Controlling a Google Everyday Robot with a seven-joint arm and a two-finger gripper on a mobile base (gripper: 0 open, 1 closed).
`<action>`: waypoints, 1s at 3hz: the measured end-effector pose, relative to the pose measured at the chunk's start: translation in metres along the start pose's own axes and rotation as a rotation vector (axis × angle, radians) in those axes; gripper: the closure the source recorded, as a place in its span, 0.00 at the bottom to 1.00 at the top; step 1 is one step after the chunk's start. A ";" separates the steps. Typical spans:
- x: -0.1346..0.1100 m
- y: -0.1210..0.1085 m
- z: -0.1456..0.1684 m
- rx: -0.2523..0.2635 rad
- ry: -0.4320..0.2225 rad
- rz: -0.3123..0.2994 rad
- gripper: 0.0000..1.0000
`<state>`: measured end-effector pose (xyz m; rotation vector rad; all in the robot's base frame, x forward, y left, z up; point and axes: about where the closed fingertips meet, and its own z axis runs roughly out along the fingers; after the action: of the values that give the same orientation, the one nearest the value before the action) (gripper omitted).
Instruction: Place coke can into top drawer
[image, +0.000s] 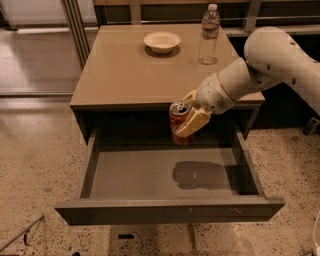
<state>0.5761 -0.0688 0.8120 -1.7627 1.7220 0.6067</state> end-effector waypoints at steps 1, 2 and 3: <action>0.032 0.008 0.016 0.029 0.003 0.014 1.00; 0.063 0.009 0.034 0.073 -0.015 0.017 1.00; 0.094 0.006 0.051 0.109 -0.060 0.048 1.00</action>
Offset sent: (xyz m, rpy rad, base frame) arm 0.0030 -0.0391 -0.1079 0.0448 -0.0917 -0.1112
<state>0.5796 -0.1009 0.7099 -1.6163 1.7280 0.5688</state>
